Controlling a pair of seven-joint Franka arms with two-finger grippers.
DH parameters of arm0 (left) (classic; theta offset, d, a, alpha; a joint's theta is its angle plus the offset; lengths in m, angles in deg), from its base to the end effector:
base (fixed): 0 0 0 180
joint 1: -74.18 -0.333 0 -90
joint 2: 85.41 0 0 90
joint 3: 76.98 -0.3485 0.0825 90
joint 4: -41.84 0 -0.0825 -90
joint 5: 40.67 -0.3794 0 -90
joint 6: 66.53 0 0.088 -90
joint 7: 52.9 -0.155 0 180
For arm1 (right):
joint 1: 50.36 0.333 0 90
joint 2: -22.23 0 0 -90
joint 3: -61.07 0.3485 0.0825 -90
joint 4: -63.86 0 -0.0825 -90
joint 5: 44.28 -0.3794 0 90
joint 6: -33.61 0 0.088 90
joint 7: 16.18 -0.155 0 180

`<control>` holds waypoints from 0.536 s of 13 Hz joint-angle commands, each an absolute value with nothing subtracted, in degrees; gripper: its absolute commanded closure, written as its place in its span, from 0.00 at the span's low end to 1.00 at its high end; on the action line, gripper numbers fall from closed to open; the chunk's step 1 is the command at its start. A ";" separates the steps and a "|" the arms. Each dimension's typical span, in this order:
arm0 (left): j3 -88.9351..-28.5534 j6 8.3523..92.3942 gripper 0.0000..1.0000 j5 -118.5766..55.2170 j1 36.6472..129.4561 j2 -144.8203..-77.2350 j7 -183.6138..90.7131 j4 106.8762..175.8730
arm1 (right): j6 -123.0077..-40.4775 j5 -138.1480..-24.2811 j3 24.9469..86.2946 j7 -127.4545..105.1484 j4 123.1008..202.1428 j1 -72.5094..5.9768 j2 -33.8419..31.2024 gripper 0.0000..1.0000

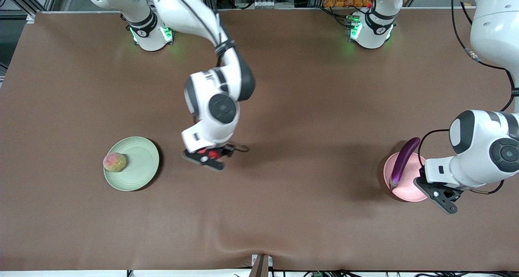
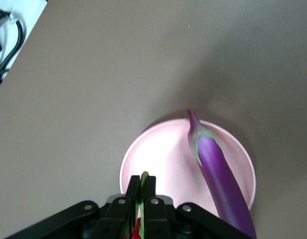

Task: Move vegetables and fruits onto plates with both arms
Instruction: 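Release the chili on the pink plate while the right gripper carries the apple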

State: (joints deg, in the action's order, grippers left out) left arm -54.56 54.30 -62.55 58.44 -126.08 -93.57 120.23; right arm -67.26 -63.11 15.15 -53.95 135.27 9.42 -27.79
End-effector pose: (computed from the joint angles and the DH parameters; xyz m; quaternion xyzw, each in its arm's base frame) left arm 0.7590 0.0054 0.3064 -0.8961 0.4395 -0.0287 0.0547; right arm 0.6413 0.3532 0.3044 0.9745 -0.1673 0.0094 0.1495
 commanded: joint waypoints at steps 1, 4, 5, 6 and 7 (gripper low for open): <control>-54.57 55.03 1.00 -64.14 59.94 -128.73 -93.86 117.25 | -68.16 -62.47 13.26 -46.80 141.11 7.40 -27.34 0.67; -54.74 54.33 1.00 -64.23 60.55 -128.82 -93.59 117.25 | -70.52 -67.01 12.82 -38.90 146.71 2.91 -27.08 0.68; -55.35 54.32 1.00 -64.23 60.64 -128.91 -93.59 117.42 | -73.15 -70.09 11.25 -34.95 150.14 2.72 -26.55 0.68; -55.71 54.24 1.00 -64.14 61.08 -129.43 -93.59 117.51 | -76.04 -73.25 10.02 -29.95 154.17 2.90 -25.94 0.68; -55.97 54.15 1.00 -64.14 61.34 -129.70 -93.51 117.60 | -78.25 -76.33 8.70 -24.15 157.26 2.90 -25.50 0.68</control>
